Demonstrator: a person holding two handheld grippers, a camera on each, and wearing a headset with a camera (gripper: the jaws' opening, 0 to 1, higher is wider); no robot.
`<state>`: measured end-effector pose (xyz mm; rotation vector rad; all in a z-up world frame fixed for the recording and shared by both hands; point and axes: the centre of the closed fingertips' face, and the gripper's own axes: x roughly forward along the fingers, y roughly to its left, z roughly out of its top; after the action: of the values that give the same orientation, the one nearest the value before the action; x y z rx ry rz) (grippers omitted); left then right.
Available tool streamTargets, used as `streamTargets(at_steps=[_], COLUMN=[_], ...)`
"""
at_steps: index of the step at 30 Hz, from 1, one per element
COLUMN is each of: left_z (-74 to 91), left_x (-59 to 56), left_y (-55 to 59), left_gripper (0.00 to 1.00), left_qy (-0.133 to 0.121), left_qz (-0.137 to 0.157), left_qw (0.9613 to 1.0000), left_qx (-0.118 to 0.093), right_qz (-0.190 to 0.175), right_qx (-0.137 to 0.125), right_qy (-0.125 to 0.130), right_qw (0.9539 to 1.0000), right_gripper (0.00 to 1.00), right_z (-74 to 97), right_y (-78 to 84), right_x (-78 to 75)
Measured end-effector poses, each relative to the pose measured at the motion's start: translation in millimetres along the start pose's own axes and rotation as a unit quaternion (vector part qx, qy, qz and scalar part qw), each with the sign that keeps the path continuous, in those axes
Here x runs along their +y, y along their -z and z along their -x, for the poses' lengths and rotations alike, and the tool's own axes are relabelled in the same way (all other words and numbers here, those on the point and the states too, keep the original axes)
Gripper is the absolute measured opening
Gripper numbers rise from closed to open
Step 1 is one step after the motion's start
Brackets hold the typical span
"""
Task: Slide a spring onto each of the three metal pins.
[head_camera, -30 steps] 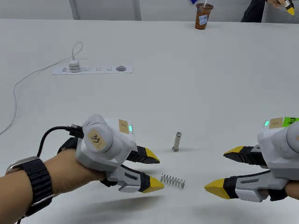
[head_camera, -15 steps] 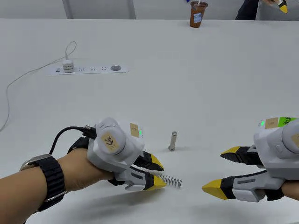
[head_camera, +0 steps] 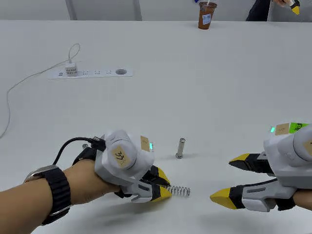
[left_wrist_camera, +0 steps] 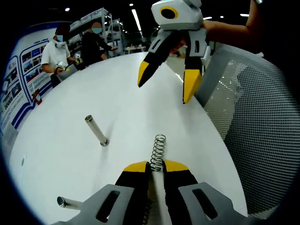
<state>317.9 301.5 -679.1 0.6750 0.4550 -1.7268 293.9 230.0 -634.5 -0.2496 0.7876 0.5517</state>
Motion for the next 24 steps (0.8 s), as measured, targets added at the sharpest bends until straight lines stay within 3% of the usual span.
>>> streamTargets(at_steps=[6, 11, 17, 24], left_z=[4.4, 13.9, 20.0, 28.3], left_x=[-0.8, -3.1, -6.2, -12.4], left_y=[-1.1, -9.1, -8.9, -21.8], left_gripper=[0.11, 0.11, 0.11, 0.11], left_qy=[-0.006, -0.013, -0.018, -0.023], left_qz=[0.001, -0.003, -0.003, -0.009], left_qw=[1.0000, 0.9997, 0.9995, 0.9987], left_qx=[-0.007, -0.022, -0.026, -0.045], right_qz=[0.008, 0.022, 0.049, 0.078], right_qx=[-0.004, -0.007, -0.002, 0.001], right_qy=[-0.005, -0.019, -0.041, -0.062], right_qw=[0.9999, 0.9996, 0.9980, 0.9951], right_gripper=[0.54, 0.51, 0.48, 0.40], right_z=[1.6, -1.0, -9.3, -15.1], right_y=[-4.4, -10.9, -16.0, -19.2], right_x=[2.4, 11.6, 23.2, 33.8])
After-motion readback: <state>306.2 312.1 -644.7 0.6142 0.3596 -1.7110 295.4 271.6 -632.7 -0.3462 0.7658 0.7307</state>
